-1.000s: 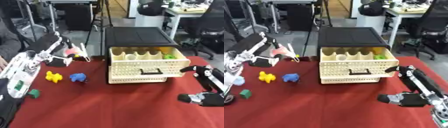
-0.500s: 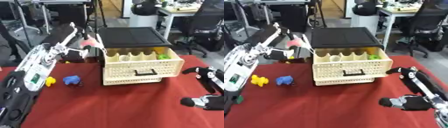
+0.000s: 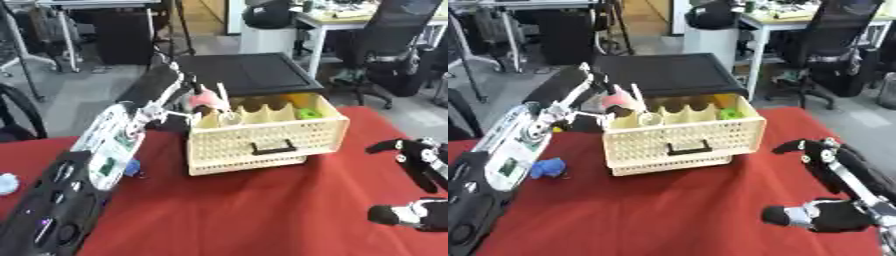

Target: Pick up objects from table and place into drawer.

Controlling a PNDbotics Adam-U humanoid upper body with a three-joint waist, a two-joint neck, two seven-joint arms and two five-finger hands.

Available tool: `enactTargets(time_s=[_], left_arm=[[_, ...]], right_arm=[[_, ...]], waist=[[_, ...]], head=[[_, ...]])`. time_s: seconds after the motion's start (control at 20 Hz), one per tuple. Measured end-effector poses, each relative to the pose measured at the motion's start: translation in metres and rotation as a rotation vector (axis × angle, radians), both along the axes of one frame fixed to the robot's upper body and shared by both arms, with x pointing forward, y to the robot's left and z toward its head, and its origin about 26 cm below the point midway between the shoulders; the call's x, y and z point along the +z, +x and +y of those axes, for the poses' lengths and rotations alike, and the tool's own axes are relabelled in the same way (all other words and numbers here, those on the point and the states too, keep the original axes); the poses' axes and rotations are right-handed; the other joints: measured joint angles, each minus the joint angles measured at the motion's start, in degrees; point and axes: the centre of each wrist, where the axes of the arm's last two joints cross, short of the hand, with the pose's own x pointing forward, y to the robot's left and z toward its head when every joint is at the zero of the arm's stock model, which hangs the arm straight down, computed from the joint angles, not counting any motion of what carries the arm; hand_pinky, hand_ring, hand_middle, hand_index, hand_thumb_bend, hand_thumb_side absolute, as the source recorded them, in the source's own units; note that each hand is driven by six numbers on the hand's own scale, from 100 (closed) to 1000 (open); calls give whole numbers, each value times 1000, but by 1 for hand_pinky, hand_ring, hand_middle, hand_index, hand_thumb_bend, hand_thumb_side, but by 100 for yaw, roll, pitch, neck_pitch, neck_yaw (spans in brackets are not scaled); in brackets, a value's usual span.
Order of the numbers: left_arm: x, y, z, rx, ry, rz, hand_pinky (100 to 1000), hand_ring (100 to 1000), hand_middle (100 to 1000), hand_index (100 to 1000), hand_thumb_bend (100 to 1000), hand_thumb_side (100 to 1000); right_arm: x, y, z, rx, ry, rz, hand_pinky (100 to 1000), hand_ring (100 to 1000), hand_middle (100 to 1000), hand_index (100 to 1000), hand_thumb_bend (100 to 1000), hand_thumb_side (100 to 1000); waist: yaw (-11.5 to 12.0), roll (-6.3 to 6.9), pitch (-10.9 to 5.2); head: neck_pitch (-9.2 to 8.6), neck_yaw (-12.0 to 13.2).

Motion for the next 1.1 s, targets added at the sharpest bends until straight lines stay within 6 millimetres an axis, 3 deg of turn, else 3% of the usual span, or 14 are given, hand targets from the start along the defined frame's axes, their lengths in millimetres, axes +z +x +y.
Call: enactTargets(time_s=[0.1,0.2,0.3,0.35,0.7,0.75,0.9,1.1], left_arm=[[-1,2,0,12,5,-7,378,256,246,441,220,100],[-4,4,1,21,13,-10,461,378,385,552,355,100],[-5,5,2,24,21,-17,480,404,413,587,418,100],[-5,5,2,24,24,-22,517,453,464,635,513,100],[-7,6,4,11,28,-36,564,524,536,685,650,198],[-8,6,4,9,25,-35,568,539,551,698,720,257],[-7,5,4,-5,7,-39,569,545,557,700,797,314],[-4,3,3,-23,-28,-47,568,549,561,702,795,313]], right_arm=[[1,0,0,3,-2,0,100,100,100,768,1000,806],[1,-1,1,4,-2,0,100,100,100,768,1000,805],[1,-1,1,5,-3,0,100,100,100,768,1000,804],[1,-1,1,5,-3,0,100,100,100,768,1000,803],[1,-1,1,6,-3,-1,100,100,100,769,1000,803],[1,-1,1,7,-3,-1,100,100,100,768,1000,803],[1,-1,1,7,-3,-1,100,100,100,768,1000,803],[1,-1,1,7,-3,-1,100,100,100,768,1000,804]], waist=[[-32,8,12],[-45,13,20],[-45,21,19],[-45,28,19],[-41,39,21],[-38,37,21],[-21,23,24],[1,-5,22]], head=[[-23,7],[-42,9],[-45,9],[-47,9],[-62,8],[-66,8],[-68,6],[-71,5]])
